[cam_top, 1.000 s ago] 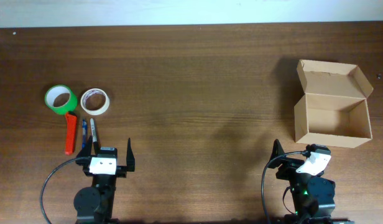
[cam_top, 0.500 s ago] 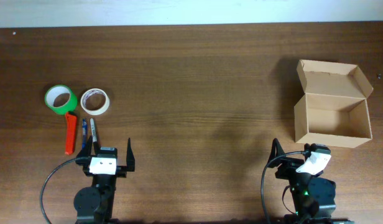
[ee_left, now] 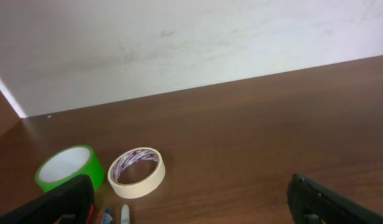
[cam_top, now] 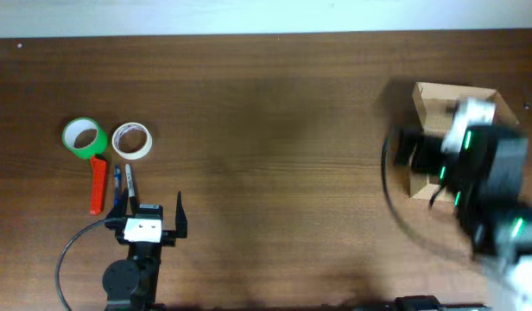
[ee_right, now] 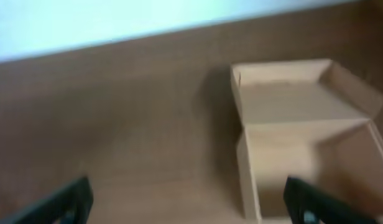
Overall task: Pack container
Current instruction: 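Move the right gripper to the cardboard box and grip its wall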
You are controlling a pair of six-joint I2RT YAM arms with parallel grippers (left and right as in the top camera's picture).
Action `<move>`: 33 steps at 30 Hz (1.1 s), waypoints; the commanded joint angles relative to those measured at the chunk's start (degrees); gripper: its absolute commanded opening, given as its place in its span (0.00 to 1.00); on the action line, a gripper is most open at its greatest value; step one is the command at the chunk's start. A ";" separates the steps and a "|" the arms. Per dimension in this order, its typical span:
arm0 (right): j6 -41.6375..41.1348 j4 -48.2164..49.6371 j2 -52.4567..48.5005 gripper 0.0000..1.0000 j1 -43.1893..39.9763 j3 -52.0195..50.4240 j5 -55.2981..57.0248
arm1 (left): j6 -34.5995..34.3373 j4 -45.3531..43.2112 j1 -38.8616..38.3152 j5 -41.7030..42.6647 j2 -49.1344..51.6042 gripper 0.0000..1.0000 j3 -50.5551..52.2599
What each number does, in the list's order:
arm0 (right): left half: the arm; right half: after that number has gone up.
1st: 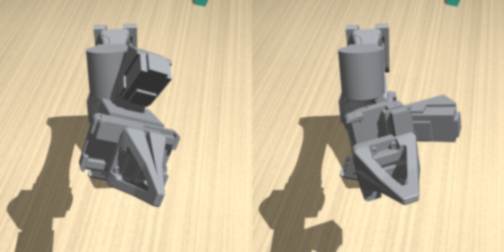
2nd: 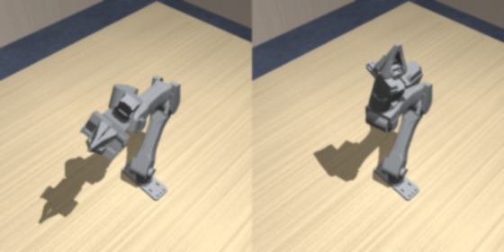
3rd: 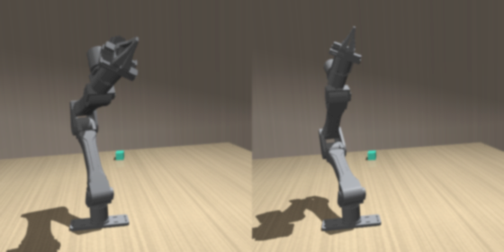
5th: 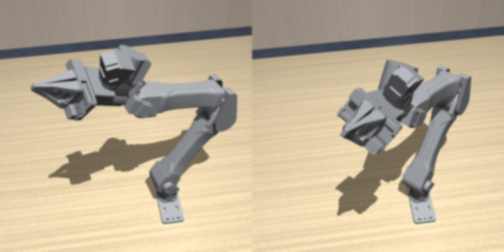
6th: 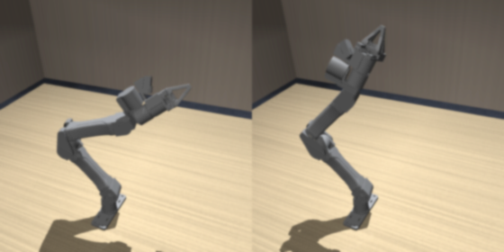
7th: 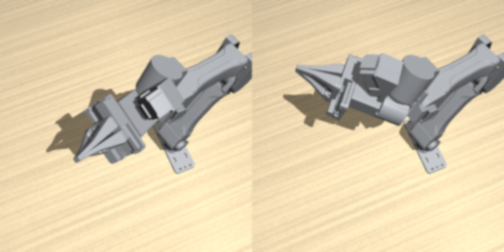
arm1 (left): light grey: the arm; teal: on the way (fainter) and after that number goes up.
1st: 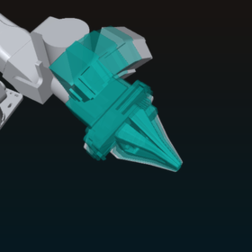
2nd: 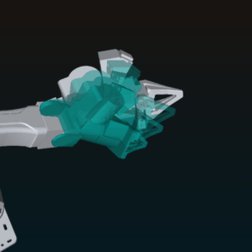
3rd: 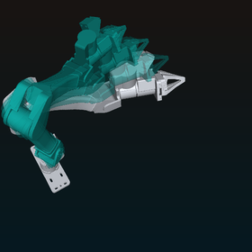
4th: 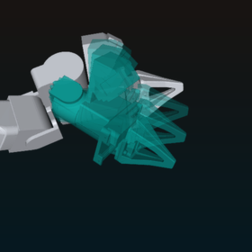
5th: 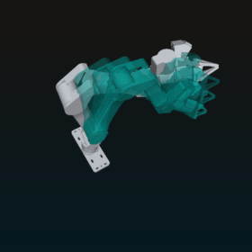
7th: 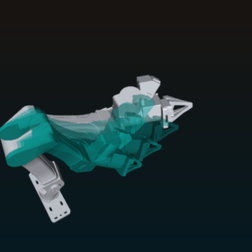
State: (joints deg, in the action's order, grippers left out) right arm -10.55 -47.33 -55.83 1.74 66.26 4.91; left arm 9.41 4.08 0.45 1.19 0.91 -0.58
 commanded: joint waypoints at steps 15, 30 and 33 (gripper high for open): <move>1.03 -29.22 -35.93 0.99 -19.43 47.65 1.55 | 0.55 0.52 0.24 0.04 -0.28 1.00 0.09; 16.50 -32.63 -53.20 0.99 -42.71 47.65 -7.17 | 0.55 0.50 0.24 0.04 -0.28 1.00 0.09; 16.55 -33.27 -56.39 0.99 -44.74 47.65 -6.62 | 0.55 0.50 0.24 0.04 -0.28 0.99 0.09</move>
State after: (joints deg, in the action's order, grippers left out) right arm 3.75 -80.34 -108.79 -40.84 113.30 -1.06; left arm 9.43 4.10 0.45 1.04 0.95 -0.58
